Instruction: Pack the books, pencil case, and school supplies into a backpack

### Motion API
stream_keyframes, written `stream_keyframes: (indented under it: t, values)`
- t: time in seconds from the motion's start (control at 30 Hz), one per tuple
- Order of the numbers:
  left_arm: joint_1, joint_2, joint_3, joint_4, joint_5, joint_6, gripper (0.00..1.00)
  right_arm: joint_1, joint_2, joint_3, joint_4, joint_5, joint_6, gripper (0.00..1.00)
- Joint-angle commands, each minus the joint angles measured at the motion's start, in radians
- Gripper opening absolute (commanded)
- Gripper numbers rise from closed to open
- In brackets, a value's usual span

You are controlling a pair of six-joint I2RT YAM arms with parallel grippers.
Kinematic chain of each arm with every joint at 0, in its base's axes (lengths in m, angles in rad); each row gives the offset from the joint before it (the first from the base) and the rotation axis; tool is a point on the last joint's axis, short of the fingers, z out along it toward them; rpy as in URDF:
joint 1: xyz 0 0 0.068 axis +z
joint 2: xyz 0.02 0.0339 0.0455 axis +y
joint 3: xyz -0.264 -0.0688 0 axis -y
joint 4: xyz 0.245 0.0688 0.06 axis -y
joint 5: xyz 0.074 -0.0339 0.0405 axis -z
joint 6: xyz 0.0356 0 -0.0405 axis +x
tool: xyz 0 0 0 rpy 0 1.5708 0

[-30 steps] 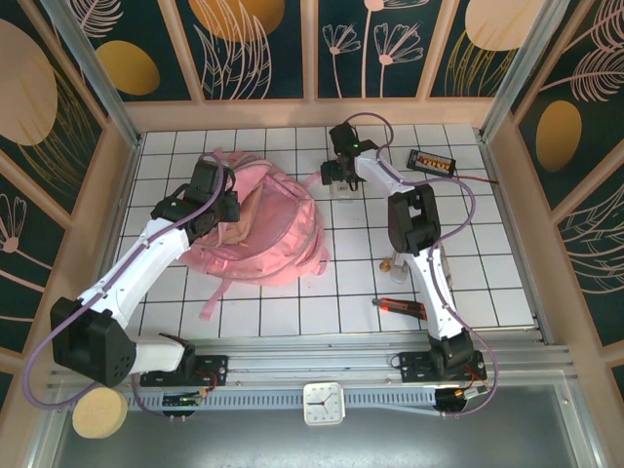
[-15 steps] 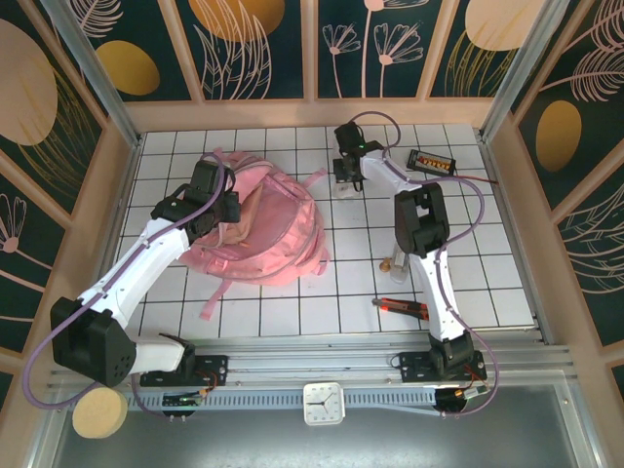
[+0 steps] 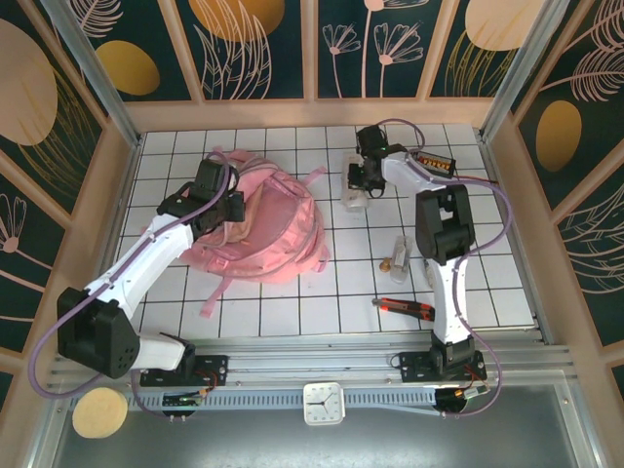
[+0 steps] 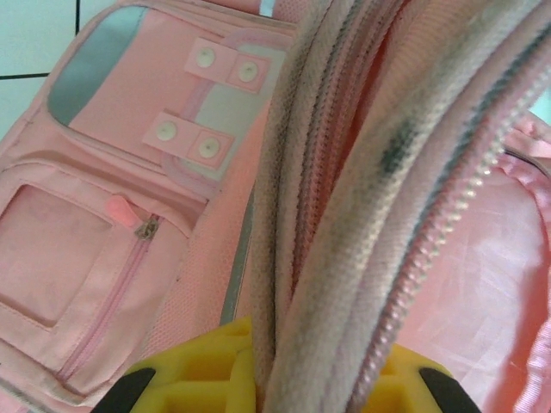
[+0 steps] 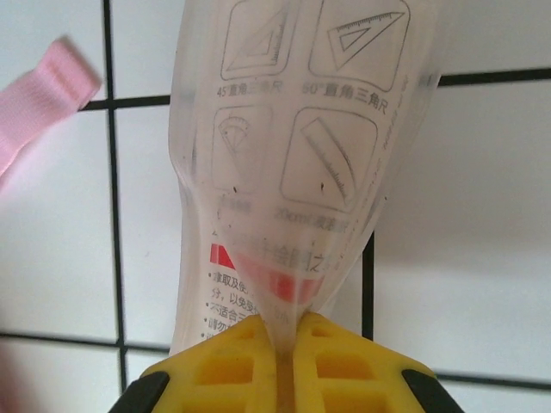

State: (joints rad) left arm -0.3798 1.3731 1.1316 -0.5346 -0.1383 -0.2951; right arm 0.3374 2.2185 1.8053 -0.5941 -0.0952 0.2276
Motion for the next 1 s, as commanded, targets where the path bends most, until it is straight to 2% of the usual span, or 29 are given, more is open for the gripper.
stream_keyframes:
  t: [0.0, 0.17, 0.3, 0.5, 0.63, 0.77, 0.87, 0.97]
  values:
    - [0.013, 0.033, 0.023, 0.061, 0.025, -0.035, 0.0, 0.0, -0.141, -0.013, -0.022, -0.139, 0.035, 0.0]
    - [0.013, 0.048, 0.03, 0.117, 0.067, -0.073, 0.0, 0.012, -0.26, -0.018, -0.131, -0.286, 0.07, 0.0]
    - [0.013, 0.031, 0.028, 0.168, 0.085, -0.111, 0.0, 0.091, -0.324, -0.039, -0.219, -0.368, 0.099, 0.0]
    - [0.0, 0.022, 0.036, 0.194, 0.15, -0.123, 0.0, 0.247, -0.288, -0.035, -0.204, -0.515, 0.177, 0.0]
    - [-0.019, 0.01, 0.037, 0.198, 0.15, -0.139, 0.0, 0.301, -0.223, -0.027, -0.163, -0.571, 0.226, 0.0]
    - [-0.03, -0.018, 0.037, 0.214, 0.149, -0.165, 0.0, 0.32, -0.165, -0.029, -0.114, -0.589, 0.27, 0.0]
    - [-0.051, -0.022, 0.054, 0.19, 0.138, -0.158, 0.0, 0.322, -0.101, 0.028, -0.145, -0.57, 0.292, 0.0]
    - [-0.066, -0.029, 0.049, 0.189, 0.151, -0.162, 0.0, 0.328, -0.085, 0.04, -0.07, -0.497, 0.349, 0.0]
